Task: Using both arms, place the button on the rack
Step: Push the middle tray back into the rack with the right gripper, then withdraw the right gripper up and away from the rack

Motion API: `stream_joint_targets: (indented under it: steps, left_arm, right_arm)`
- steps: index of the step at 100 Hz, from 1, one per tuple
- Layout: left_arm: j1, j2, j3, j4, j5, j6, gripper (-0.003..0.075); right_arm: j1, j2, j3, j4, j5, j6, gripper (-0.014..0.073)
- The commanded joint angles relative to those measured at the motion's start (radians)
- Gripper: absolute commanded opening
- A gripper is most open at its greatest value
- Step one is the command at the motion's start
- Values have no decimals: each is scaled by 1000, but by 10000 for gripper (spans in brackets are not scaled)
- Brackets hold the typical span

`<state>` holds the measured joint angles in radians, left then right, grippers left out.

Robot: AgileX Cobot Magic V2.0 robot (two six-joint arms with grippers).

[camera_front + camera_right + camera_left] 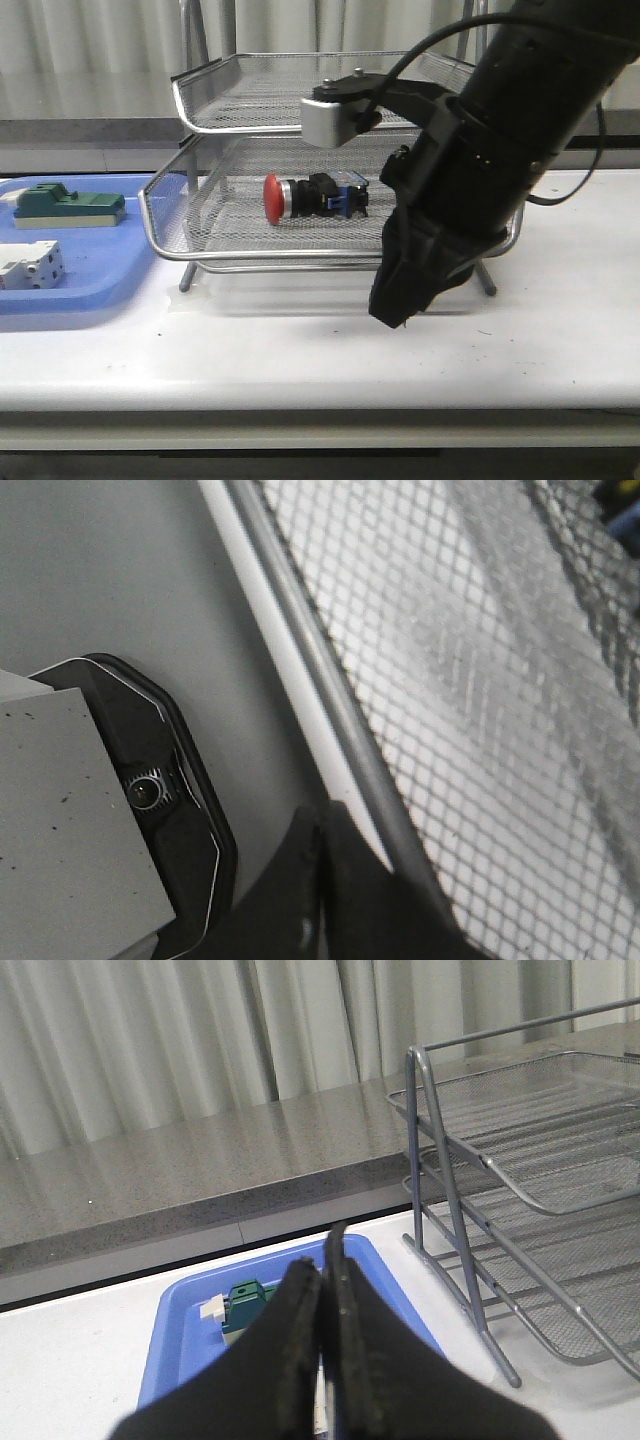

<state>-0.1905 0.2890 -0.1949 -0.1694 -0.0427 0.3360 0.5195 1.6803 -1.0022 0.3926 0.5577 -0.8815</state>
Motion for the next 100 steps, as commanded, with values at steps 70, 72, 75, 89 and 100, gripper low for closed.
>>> stream_joint_targets:
  steps: [70, 72, 75, 89, 100]
  left_arm:
    - [1, 6, -31, -10, -79, -8, -20]
    - [1, 6, -31, -10, -79, -8, -20]
    - [1, 6, -31, -10, -79, -8, -20]
    - [1, 6, -31, -10, -79, -8, -20]
    - [1, 6, -31, -10, -79, -8, -20]
  right_arm:
    - [-74, 45, -286, -64, 206, 241, -60]
    - [-74, 36, -286, -65, 215, 261, -60]
    - [-74, 22, -285, -69, 224, 287, -60]
    - [-91, -55, -285, -117, 234, 432, -60]
    - [-140, -124, -285, -171, 248, 547, -60]
